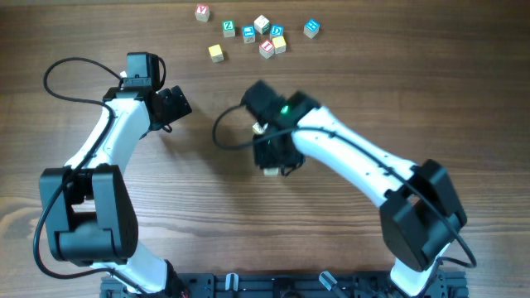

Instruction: Form a circle

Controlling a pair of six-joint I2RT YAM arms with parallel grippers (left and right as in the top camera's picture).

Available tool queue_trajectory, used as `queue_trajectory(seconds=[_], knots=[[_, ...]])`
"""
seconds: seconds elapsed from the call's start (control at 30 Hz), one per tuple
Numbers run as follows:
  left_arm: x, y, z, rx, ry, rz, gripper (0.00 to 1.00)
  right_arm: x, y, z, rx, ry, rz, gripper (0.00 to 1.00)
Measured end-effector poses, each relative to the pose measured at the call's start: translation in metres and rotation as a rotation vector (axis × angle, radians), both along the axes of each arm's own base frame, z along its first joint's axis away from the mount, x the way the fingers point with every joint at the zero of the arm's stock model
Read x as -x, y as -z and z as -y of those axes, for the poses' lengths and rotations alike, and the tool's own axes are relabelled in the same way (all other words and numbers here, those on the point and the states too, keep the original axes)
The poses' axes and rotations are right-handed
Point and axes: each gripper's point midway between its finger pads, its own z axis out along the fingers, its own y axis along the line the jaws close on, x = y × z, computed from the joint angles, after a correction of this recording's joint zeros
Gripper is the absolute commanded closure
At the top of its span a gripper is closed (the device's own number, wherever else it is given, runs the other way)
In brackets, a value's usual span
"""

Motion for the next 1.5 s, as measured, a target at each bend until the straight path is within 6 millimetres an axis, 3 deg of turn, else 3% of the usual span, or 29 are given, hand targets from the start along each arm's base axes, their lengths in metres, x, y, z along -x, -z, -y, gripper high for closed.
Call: queue_trajectory(seconds=[0.1, 0.2, 0.47, 0.5, 0.63, 0.77, 0.8, 1.0, 1.27, 1.5], knots=[[0.000, 0.000, 0.000, 0.000, 0.000, 0.000, 0.00, 0.007, 0.022, -0.001, 0.004, 0.046, 0.004, 0.78], [0.000, 0.000, 0.000, 0.000, 0.000, 0.000, 0.00, 0.004, 0.040, 0.010, 0.053, 0.095, 0.052, 0.78], [0.000, 0.000, 0.000, 0.000, 0.000, 0.000, 0.00, -0.025, 0.050, 0.016, 0.076, 0.161, 0.215, 0.79], [0.000, 0.000, 0.000, 0.000, 0.000, 0.000, 0.00, -0.028, 0.050, 0.015, 0.074, 0.165, 0.230, 0.78], [0.000, 0.000, 0.000, 0.000, 0.000, 0.000, 0.00, -0.033, 0.050, 0.016, 0.077, 0.175, 0.259, 0.53], [0.000, 0.000, 0.000, 0.000, 0.000, 0.000, 0.00, -0.031, 0.053, 0.019, 0.088, 0.180, 0.253, 0.51], [0.000, 0.000, 0.000, 0.000, 0.000, 0.000, 0.00, -0.030, 0.053, 0.019, 0.088, 0.180, 0.251, 0.51], [0.000, 0.000, 0.000, 0.000, 0.000, 0.000, 0.00, -0.026, 0.054, 0.017, 0.074, 0.179, 0.223, 0.77], [0.000, 0.000, 0.000, 0.000, 0.000, 0.000, 0.00, -0.026, 0.054, 0.016, 0.071, 0.166, 0.225, 0.75], [0.000, 0.000, 0.000, 0.000, 0.000, 0.000, 0.00, -0.037, 0.051, 0.010, 0.054, 0.121, 0.284, 0.74]])
